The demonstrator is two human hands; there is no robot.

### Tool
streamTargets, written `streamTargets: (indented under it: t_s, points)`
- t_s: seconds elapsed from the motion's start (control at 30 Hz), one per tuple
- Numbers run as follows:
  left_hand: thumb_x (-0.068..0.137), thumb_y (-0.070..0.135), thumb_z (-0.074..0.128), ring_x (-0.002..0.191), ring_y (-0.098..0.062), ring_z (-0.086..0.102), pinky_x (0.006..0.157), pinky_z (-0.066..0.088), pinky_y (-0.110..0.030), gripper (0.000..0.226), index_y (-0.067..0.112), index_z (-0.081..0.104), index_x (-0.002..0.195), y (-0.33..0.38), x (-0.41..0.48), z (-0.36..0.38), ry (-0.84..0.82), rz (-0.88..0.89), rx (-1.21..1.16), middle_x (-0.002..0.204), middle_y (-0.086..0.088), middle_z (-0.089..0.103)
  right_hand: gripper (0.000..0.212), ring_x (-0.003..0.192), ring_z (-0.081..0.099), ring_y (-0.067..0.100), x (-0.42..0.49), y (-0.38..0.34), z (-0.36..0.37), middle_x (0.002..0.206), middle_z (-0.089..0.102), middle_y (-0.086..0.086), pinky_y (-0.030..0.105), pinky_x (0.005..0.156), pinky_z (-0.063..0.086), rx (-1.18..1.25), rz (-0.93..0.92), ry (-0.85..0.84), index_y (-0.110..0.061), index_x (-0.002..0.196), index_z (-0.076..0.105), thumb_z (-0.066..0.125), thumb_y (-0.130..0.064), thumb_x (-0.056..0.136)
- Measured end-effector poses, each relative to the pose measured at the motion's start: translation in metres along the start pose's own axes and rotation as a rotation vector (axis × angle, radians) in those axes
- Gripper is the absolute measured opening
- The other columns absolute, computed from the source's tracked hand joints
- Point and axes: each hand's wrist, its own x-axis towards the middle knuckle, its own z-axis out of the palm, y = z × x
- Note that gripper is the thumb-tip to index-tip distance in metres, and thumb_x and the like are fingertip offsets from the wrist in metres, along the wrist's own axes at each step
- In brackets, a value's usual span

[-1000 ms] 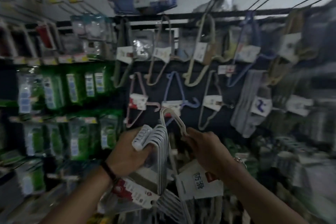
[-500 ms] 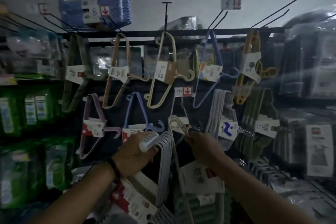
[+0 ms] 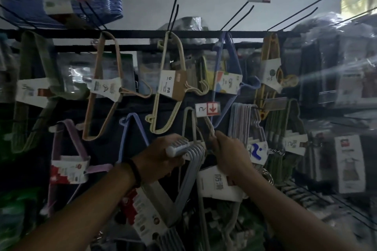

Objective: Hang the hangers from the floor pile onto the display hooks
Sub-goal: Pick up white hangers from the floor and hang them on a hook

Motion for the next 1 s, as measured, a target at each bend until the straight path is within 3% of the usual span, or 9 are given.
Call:
streamTargets:
  t_s: [0.13,0.23,0.37,0.47,0.53,0.6,0.7,0.87,1.0]
  points:
    - [0.088,0.074,0.06,0.113,-0.007,0.068,0.096,0.054,-0.026,0.05,0.036,0.068,0.119,0.004,0.013,0.004,-0.005,0.059,-0.089,0.122,0.014,0.069,0.037,0.05,0.049,0.021,0.003,0.008,0.015,0.063,0.055,-0.005,0.037,0.047,0.041,-0.014,-0.056,0.114,-0.028,0.093,0.043,0.022,-0.055,0.107]
    - [0.091,0.049,0.061,0.099,0.009,0.069,0.077,0.049,-0.003,0.037,0.033,0.062,0.125,0.006,0.024,0.005,-0.053,0.033,-0.189,0.101,0.036,0.071,0.037,0.046,0.04,0.01,0.005,0.014,0.023,0.062,0.049,-0.01,0.03,0.048,0.031,-0.023,-0.042,0.169,-0.027,0.095,0.045,0.022,-0.054,0.107]
    - [0.089,0.048,0.068,0.11,-0.02,0.073,0.093,0.06,-0.038,0.028,0.055,0.072,0.116,-0.013,0.04,0.007,-0.011,-0.012,-0.23,0.123,0.014,0.074,0.026,0.054,0.045,0.007,0.02,0.023,0.036,0.066,0.048,-0.011,0.03,0.052,0.035,0.003,0.014,0.139,-0.03,0.1,0.044,0.029,-0.049,0.11]
    - [0.084,0.049,0.066,0.061,-0.036,0.067,0.059,0.058,-0.046,0.033,0.042,0.076,0.115,-0.026,0.049,0.007,0.014,-0.108,-0.278,0.098,-0.022,0.075,0.03,0.054,0.052,0.01,0.033,0.029,0.051,0.067,0.054,-0.009,0.028,0.048,0.036,0.001,0.007,0.107,-0.028,0.101,0.048,0.03,-0.05,0.11]
    - [0.084,0.05,0.068,0.058,-0.043,0.064,0.059,0.058,-0.052,0.046,0.032,0.072,0.126,-0.036,0.055,0.006,0.02,-0.185,-0.305,0.098,-0.037,0.07,0.031,0.057,0.058,0.015,0.041,0.036,0.064,0.071,0.059,-0.007,0.031,0.048,0.044,0.04,0.033,0.067,-0.028,0.101,0.047,0.029,-0.051,0.11]
    - [0.087,0.048,0.069,0.067,-0.051,0.067,0.067,0.06,-0.06,0.053,0.026,0.068,0.135,-0.047,0.06,0.005,0.04,-0.22,-0.312,0.1,-0.036,0.071,0.027,0.06,0.062,0.017,0.05,0.039,0.076,0.074,0.062,-0.007,0.033,0.05,0.049,0.077,0.017,0.042,-0.029,0.102,0.045,0.03,-0.05,0.109]
    - [0.096,0.036,0.061,0.056,-0.045,0.066,0.058,0.061,-0.05,0.044,0.027,0.065,0.139,-0.058,0.063,0.001,0.055,-0.281,-0.247,0.093,-0.032,0.074,0.01,0.064,0.06,0.012,0.074,0.037,0.091,0.084,0.061,-0.006,0.025,0.051,0.044,0.029,0.04,-0.075,-0.028,0.11,0.043,0.048,-0.036,0.106]
    - [0.108,0.018,0.056,0.049,-0.032,0.066,0.055,0.06,-0.041,0.041,0.033,0.059,0.145,-0.055,0.064,-0.001,0.145,-0.361,-0.194,0.088,-0.009,0.079,0.017,0.086,0.066,0.019,0.116,0.036,0.11,0.096,0.058,0.0,0.039,0.074,0.061,-0.061,0.08,-0.24,-0.023,0.12,0.052,0.054,-0.028,0.104]
    - [0.104,0.018,0.06,0.05,-0.033,0.066,0.057,0.062,-0.044,0.035,0.028,0.066,0.137,-0.051,0.063,-0.005,0.22,-0.445,-0.192,0.075,-0.02,0.075,0.025,0.087,0.066,0.019,0.134,0.038,0.114,0.091,0.058,0.001,0.033,0.072,0.058,-0.218,0.049,-0.31,-0.018,0.124,0.059,0.06,-0.015,0.1]
